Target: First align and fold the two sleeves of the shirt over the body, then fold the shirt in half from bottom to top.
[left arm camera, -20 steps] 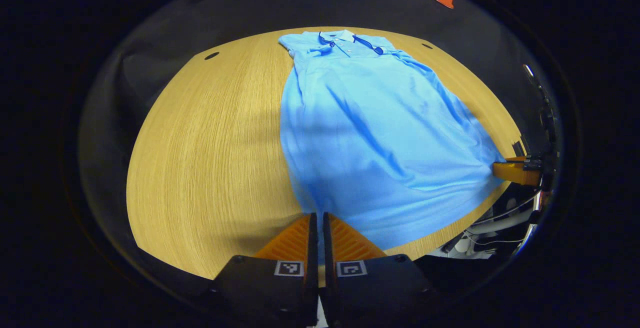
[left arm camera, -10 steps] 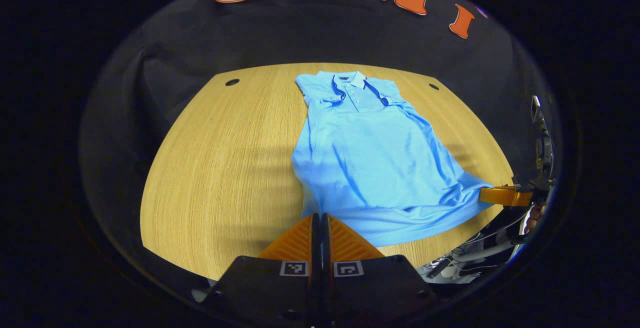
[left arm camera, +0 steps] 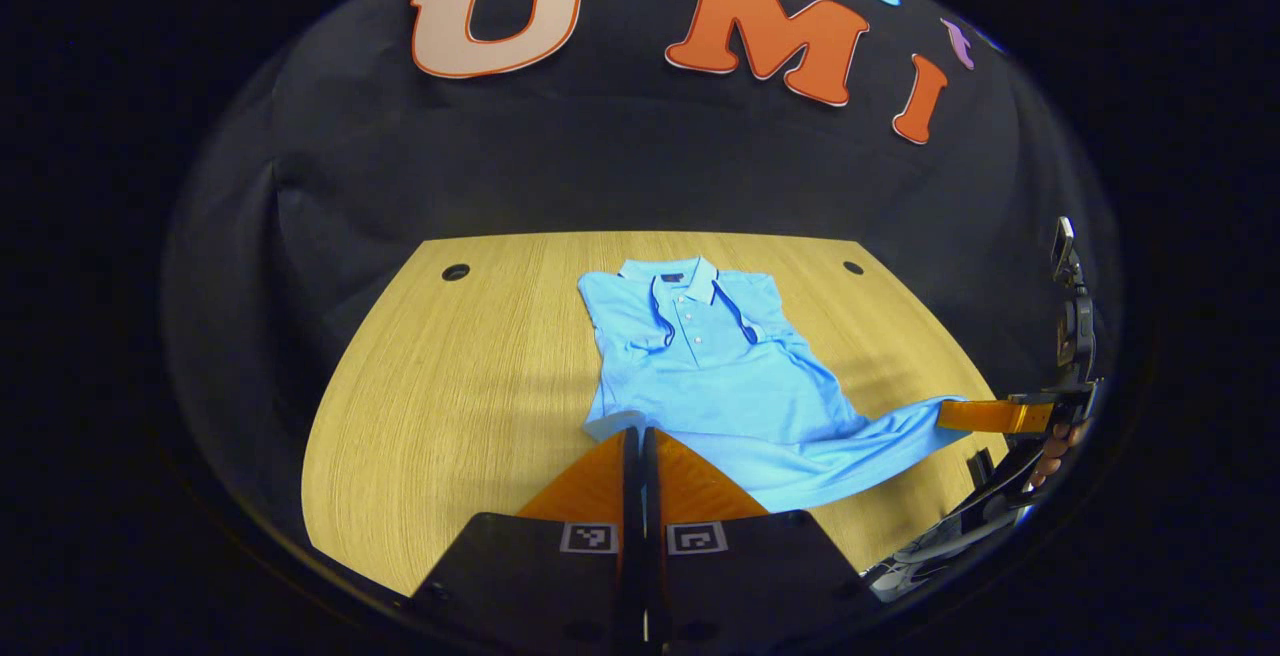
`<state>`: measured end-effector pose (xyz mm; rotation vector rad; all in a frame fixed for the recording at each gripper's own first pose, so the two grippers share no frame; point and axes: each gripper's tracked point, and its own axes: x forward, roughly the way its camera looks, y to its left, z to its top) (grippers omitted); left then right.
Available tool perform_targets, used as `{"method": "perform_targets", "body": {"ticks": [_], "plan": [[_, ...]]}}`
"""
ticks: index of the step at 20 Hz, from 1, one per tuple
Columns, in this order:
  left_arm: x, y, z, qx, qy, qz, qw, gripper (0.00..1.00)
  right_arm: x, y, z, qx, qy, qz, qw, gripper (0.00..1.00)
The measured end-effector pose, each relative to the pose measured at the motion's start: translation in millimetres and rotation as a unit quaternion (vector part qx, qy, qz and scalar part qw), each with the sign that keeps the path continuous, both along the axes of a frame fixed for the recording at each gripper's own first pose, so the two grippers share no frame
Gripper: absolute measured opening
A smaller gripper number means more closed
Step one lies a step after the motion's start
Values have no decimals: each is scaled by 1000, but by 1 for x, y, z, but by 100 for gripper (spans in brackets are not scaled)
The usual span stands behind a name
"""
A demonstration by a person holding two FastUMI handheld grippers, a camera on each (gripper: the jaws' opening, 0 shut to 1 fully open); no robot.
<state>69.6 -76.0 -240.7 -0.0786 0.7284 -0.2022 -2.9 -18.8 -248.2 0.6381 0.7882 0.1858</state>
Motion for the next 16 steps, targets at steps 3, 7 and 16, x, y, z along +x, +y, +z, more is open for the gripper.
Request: {"method": "perform_targets", "body": {"ticks": [3, 7, 16], "plan": [[57, 2, 10, 3, -17, 4, 1000, 4, 53, -14, 13, -2, -12, -15, 1000, 1], [124, 6, 6, 3, -24, 1, 1000, 4, 115, -25, 17, -6, -16, -29, 999, 1], [294, 18, -66, 47, -33, -25, 998, 4, 283, -37, -29, -40, 14, -45, 998, 2]]}}
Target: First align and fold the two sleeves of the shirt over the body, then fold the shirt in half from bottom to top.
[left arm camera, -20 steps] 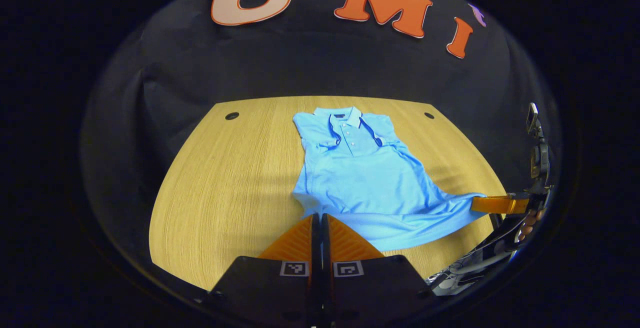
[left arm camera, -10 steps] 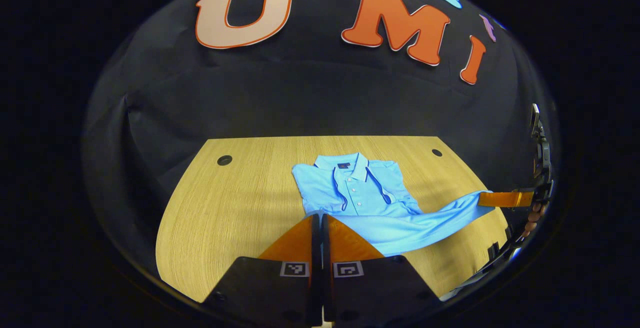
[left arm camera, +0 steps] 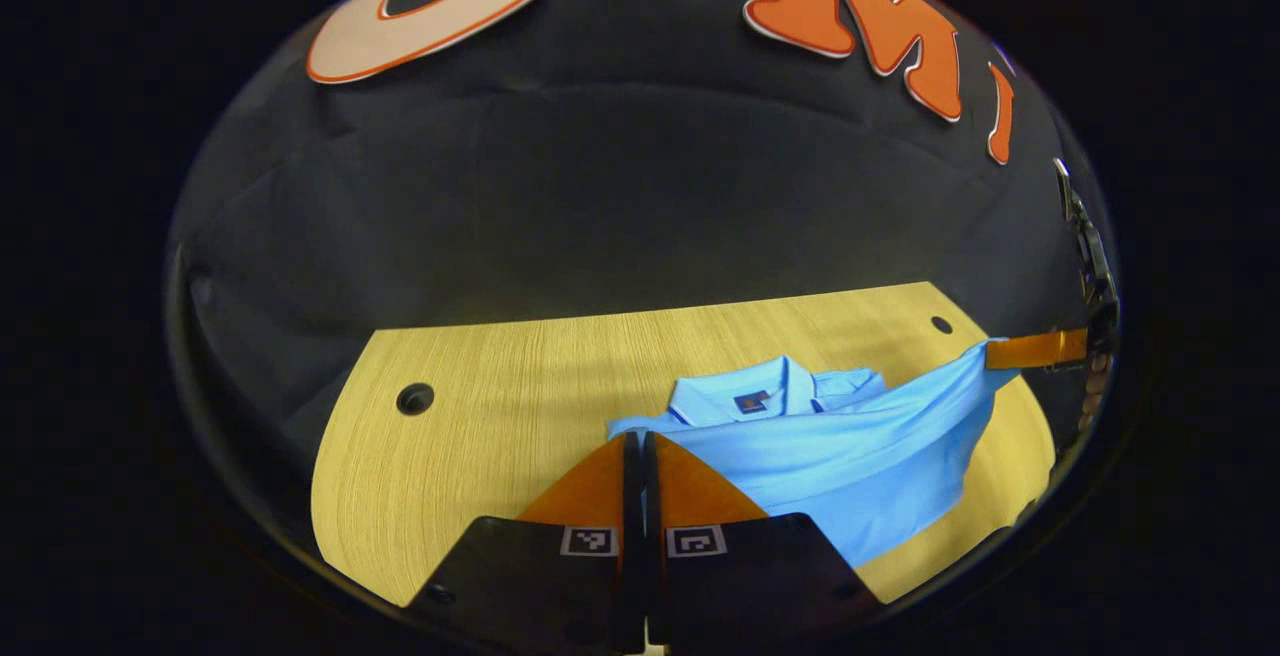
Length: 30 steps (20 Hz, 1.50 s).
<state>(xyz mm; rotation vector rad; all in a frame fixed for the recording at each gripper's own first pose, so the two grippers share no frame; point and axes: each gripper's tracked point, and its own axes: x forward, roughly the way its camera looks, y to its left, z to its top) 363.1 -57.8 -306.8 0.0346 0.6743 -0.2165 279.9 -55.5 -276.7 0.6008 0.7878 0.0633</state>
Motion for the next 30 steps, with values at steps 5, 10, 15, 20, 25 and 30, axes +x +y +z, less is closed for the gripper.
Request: {"method": "perform_targets", "body": {"ticks": [5, 10, 15, 20, 25, 30], "plan": [[33, -15, -36, 24, -3, -19, 1000, 21, 32, 8, -40, 51, 41, -27, 998, 18], [1, -23, 17, -11, -35, -5, 999, 89, -3, -4, -5, -12, -9, -18, 1000, 62], [-95, -34, 121, -13, -121, 6, 993, 99, -93, -12, 62, -110, -94, 16, 989, 92], [-186, -42, 183, -17, -173, 30, 984, 98, -171, -24, 130, -152, -192, 9, 969, 97], [-285, -61, 228, -29, -217, 58, 974, 98, -271, -40, 169, -200, -262, 2, 944, 97], [-379, -74, 270, -32, -277, 78, 957, 98, -349, -52, 200, -209, -310, -5, 927, 97]]}}
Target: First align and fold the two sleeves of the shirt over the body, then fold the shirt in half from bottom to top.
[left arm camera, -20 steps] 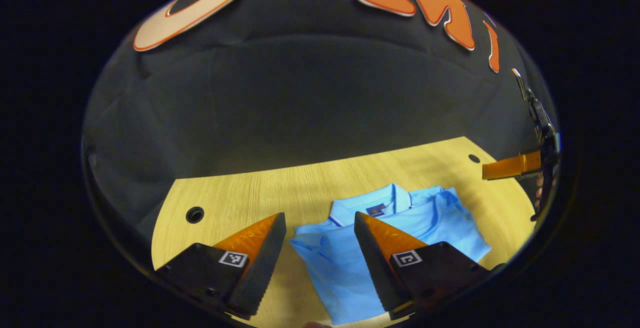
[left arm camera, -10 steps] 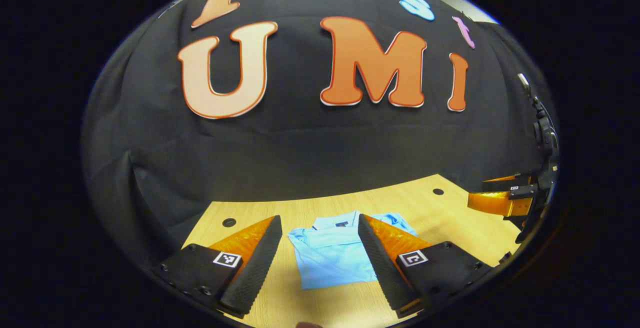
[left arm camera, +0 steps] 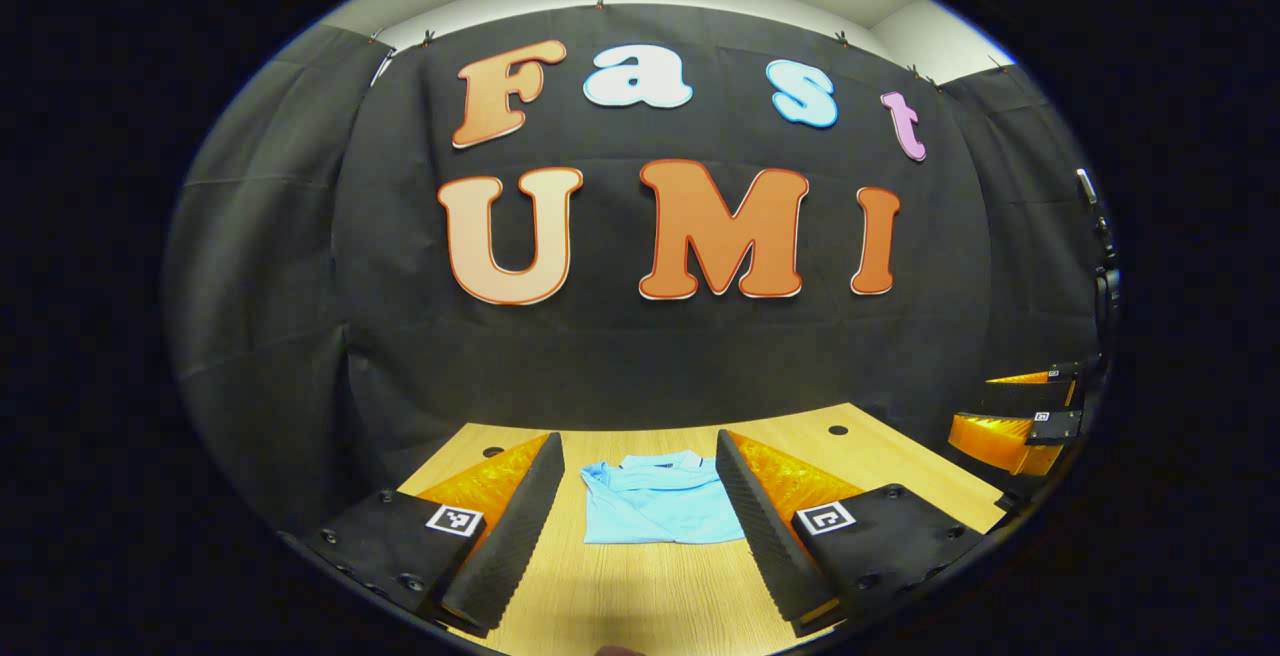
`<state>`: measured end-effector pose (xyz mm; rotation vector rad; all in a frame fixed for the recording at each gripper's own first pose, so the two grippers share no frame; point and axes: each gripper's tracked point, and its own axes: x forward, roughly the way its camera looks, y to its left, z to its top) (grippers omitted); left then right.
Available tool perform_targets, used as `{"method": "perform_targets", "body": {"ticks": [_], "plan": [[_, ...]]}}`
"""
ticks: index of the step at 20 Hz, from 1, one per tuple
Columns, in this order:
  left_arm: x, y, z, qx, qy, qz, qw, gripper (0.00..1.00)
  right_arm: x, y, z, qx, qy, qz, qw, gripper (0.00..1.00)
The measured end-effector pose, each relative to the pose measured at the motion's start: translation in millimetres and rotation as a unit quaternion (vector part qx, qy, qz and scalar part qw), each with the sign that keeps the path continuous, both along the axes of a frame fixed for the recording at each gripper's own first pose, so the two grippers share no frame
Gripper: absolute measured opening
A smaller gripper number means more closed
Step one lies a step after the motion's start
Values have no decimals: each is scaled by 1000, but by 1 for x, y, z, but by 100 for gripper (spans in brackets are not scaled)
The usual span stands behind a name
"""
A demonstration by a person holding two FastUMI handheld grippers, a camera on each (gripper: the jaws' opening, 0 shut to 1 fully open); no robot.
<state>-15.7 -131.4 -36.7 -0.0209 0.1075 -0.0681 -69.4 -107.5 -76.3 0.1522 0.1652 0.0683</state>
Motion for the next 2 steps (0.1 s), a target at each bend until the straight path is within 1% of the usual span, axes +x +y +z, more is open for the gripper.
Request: {"method": "perform_targets", "body": {"ticks": [2], "plan": [[-18, -2, 15, 0, -23, 5, 1000, 99, -13, -3, 11, -2, -17, -3, 1000, 97]]}}
